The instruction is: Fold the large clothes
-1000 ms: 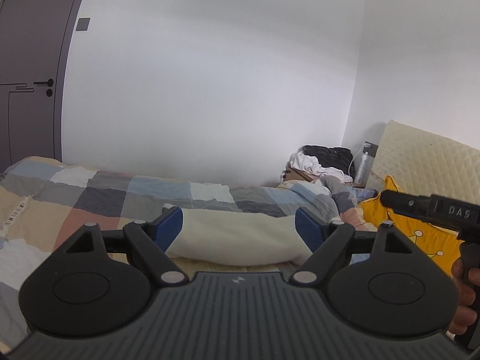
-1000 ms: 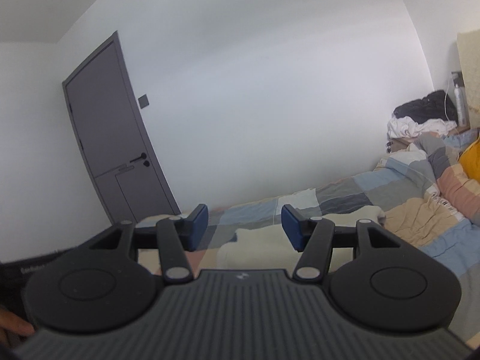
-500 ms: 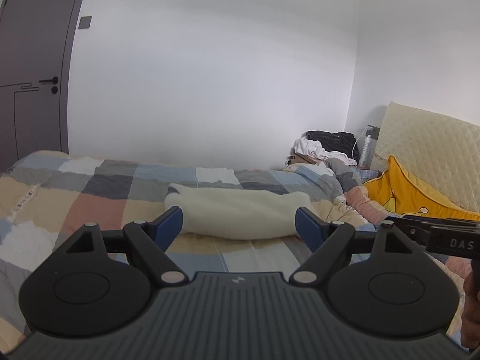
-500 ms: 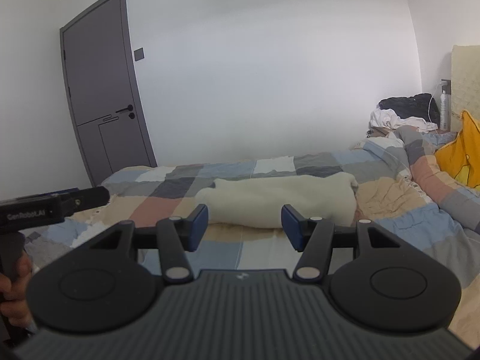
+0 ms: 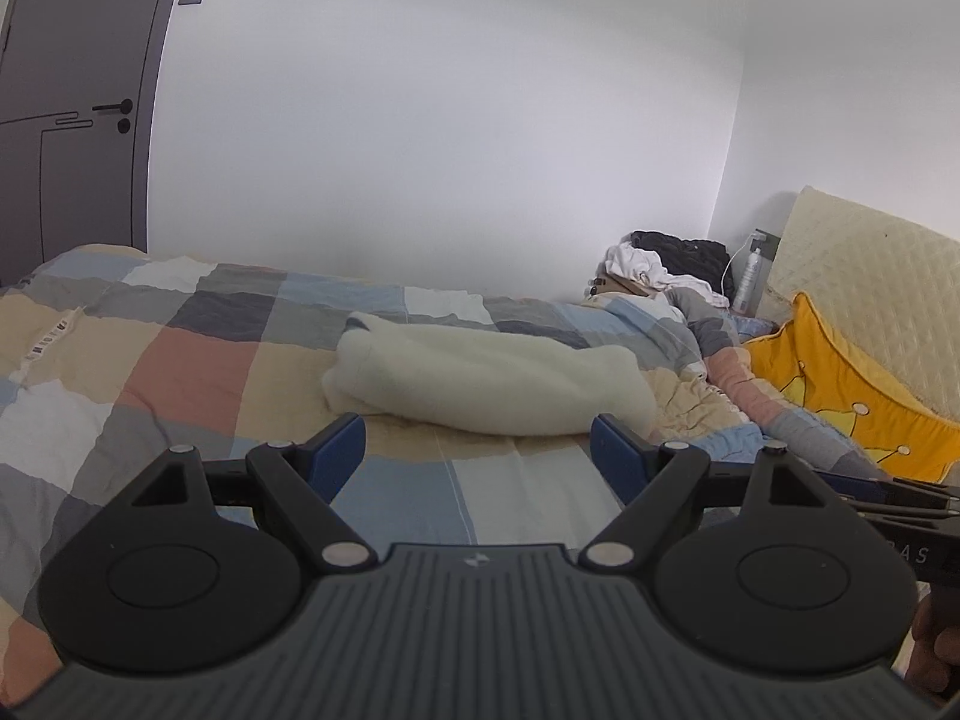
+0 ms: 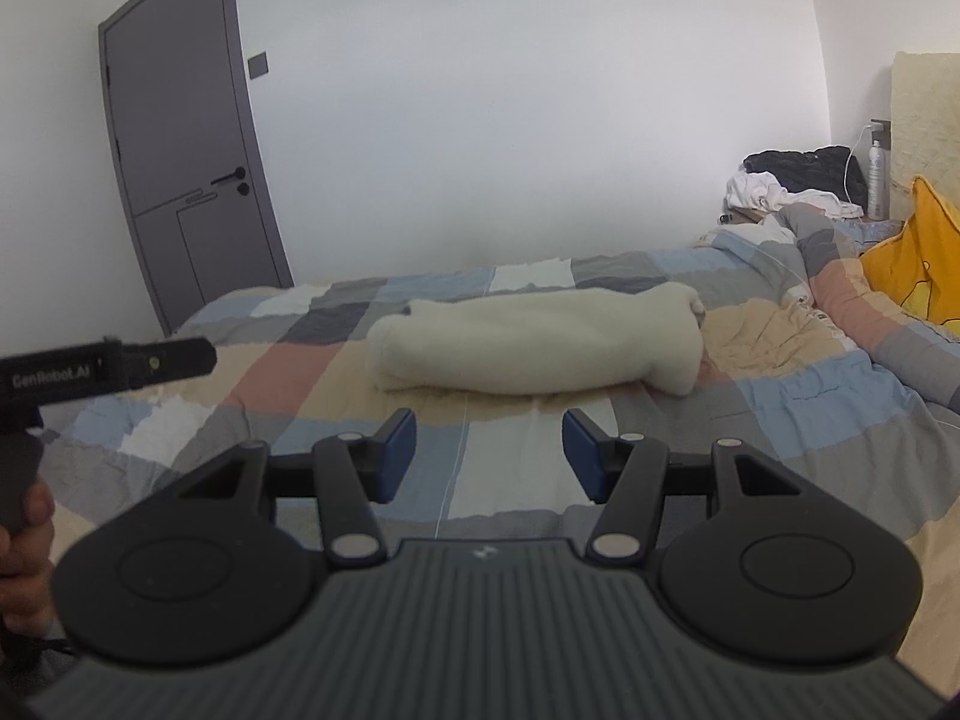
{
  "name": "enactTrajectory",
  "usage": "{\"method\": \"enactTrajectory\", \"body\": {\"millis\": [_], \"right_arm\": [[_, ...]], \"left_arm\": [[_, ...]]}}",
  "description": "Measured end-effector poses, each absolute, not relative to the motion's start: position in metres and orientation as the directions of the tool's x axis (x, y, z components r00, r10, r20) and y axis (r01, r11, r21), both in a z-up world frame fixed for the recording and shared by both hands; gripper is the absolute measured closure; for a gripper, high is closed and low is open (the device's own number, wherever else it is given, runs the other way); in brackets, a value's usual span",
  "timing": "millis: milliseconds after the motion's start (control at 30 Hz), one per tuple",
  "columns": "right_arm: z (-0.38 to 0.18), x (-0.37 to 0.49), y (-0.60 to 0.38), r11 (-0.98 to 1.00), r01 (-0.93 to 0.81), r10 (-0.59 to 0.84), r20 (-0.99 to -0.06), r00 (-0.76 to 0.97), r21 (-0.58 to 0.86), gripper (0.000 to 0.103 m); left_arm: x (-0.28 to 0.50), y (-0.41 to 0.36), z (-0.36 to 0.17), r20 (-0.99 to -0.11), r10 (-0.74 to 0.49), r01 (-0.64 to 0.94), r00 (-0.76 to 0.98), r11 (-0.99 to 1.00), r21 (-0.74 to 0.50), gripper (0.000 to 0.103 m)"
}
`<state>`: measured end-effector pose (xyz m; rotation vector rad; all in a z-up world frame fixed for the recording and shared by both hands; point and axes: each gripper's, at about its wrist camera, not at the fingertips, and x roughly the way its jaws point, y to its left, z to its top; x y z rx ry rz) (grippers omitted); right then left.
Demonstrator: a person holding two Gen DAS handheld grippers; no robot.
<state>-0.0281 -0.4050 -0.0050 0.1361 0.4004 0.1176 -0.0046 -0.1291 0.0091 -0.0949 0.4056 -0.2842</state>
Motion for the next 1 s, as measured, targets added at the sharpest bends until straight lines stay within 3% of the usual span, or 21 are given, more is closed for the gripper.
{"method": "enactTrajectory", "body": {"millis": [67, 300, 633, 667, 767, 1000], "right_arm": [[-0.008, -0.026, -0.405, 0.983, -0.087, 0.144, -0.388, 0.91, 0.161, 0.045], [-0.009, -0.019, -0.407, 0.984, -0.077, 0.135, -0.399, 0.907, 0.158, 0.045], [-0.002, -0.013, -0.413, 0.988, -0.046, 0.102, -0.397, 0.912, 0.149, 0.043], [-0.001, -0.013, -0.413, 0.989, -0.041, 0.094, -0.393, 0.915, 0.141, 0.042], [0.002, -0.012, -0.415, 0.989, -0.036, 0.089, -0.377, 0.922, 0.146, 0.0], [0.001, -0.01, -0.416, 0.988, -0.027, 0.086, -0.39, 0.917, 0.154, 0.0]], "left_arm": [[-0.003, -0.13, 0.006, -0.384, -0.284, 0.247, 0.879, 0.958, -0.143, 0.018], [0.007, -0.13, -0.001, -0.418, -0.253, 0.224, 0.873, 0.967, -0.118, 0.001], [0.012, -0.128, 0.001, -0.434, -0.214, 0.196, 0.875, 0.977, -0.088, 0.0], [0.011, -0.127, 0.002, -0.432, -0.21, 0.192, 0.877, 0.978, -0.085, 0.0], [0.01, -0.126, 0.005, -0.429, -0.194, 0.179, 0.882, 0.981, -0.076, 0.0], [0.002, -0.129, 0.009, -0.417, -0.191, 0.182, 0.888, 0.981, -0.064, 0.0]]}}
